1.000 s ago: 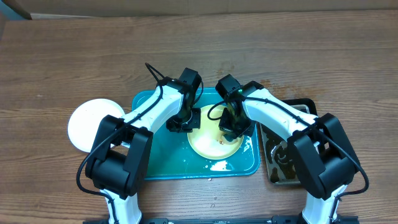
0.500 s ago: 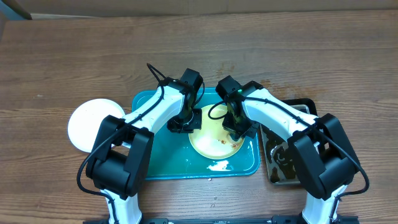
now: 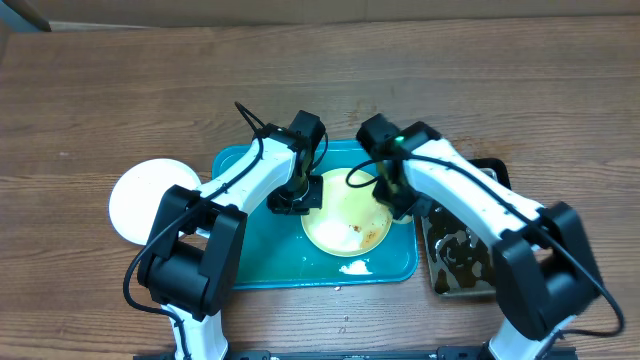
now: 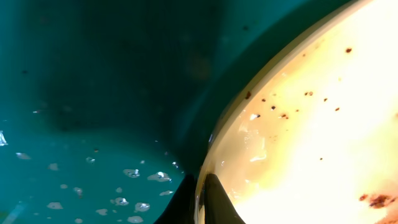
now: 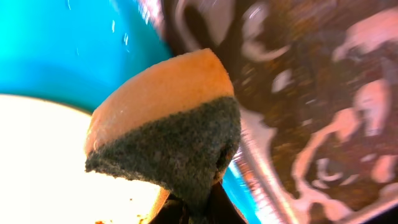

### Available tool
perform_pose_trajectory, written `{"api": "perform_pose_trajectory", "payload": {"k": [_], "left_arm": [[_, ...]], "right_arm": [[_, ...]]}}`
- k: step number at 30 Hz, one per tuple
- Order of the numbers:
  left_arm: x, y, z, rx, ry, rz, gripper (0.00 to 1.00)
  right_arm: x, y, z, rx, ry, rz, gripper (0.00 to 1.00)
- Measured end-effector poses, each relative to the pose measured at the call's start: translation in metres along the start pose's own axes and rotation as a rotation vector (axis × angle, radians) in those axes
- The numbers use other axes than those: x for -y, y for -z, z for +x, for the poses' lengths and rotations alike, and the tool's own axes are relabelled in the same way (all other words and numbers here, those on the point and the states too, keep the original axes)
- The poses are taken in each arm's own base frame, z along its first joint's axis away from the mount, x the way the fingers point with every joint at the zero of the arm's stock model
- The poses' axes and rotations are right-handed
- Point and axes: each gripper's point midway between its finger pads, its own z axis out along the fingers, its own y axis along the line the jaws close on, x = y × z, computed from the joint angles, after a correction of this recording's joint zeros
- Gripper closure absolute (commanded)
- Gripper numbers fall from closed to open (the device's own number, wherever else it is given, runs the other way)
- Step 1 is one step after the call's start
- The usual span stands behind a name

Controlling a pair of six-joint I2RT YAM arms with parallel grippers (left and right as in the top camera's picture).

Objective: Clean dirty plates on tray and stack at the side
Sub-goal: 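Dip the sponge in the black basin with the right gripper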

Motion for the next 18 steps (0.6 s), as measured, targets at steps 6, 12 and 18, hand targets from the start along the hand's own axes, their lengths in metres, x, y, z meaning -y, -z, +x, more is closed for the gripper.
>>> {"api": "perform_pose_trajectory", "payload": {"k": [6,12,18], "left_arm": [[0.0,0.0,0.0,0.001,0.0,-0.003,0.96],[0.0,0.0,0.0,0.001,0.0,-0.003,0.96],[0.0,0.0,0.0,0.001,0.0,-0.004,0.96]], "right_arm": [[0.027,0.008,-0.018,0.023,-0.042,0.046,0.96],[0.064,0.0,-0.047,-0.009,-0.098,0.078,0.96],[0.091,-0.017,-0.073,-0.067,-0.095,0.003,0.96]]}}
